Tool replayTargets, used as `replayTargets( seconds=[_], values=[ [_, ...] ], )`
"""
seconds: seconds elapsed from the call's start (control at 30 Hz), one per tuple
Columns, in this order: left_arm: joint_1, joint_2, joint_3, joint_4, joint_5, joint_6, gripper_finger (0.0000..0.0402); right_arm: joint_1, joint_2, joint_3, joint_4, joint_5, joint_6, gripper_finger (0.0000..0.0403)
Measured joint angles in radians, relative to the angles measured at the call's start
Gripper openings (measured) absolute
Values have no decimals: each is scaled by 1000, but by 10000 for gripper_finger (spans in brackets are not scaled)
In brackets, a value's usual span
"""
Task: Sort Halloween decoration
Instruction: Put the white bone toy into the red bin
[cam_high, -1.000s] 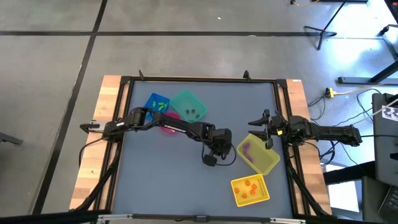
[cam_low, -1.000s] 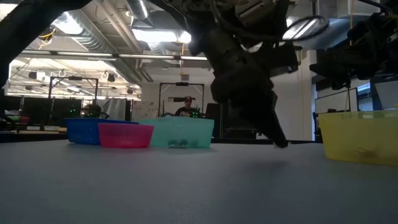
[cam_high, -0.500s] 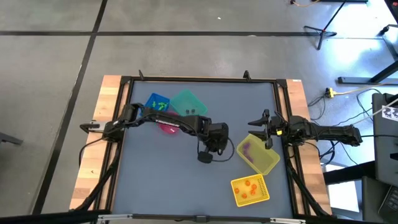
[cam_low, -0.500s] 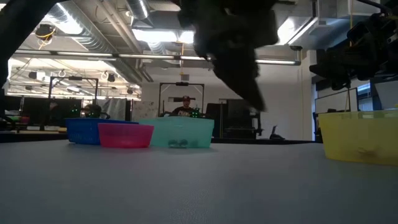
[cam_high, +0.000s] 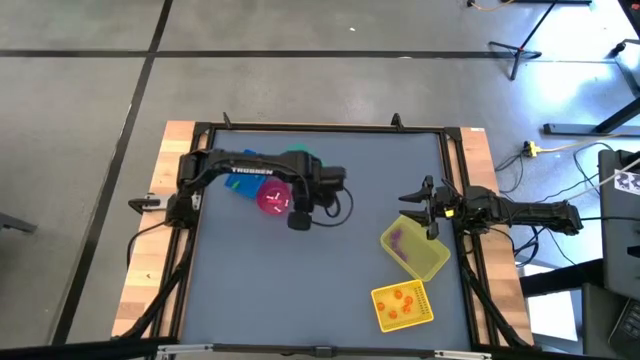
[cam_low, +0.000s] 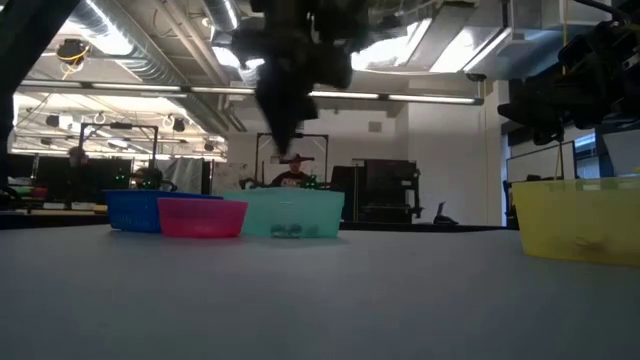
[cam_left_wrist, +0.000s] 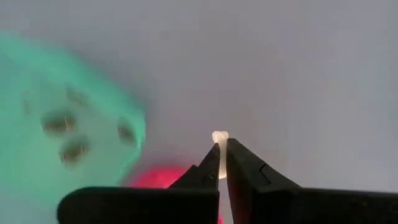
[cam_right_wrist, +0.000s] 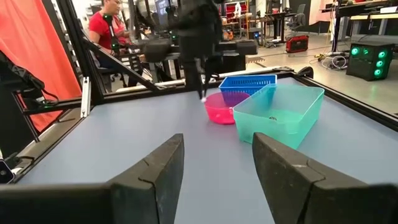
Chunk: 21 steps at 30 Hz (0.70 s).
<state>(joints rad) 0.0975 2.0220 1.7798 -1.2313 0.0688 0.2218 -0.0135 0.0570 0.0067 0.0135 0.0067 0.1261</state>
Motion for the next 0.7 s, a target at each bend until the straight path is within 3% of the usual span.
replayTargets(
  seconds=[0.27,0.7],
  values=[
    [72,2,-55,-173,-62,-3,0,0,0,0,0,0,0,189],
    [104,2,-165,-197,-212,-37,6,0,0,0,0,0,0,189]
  ],
)
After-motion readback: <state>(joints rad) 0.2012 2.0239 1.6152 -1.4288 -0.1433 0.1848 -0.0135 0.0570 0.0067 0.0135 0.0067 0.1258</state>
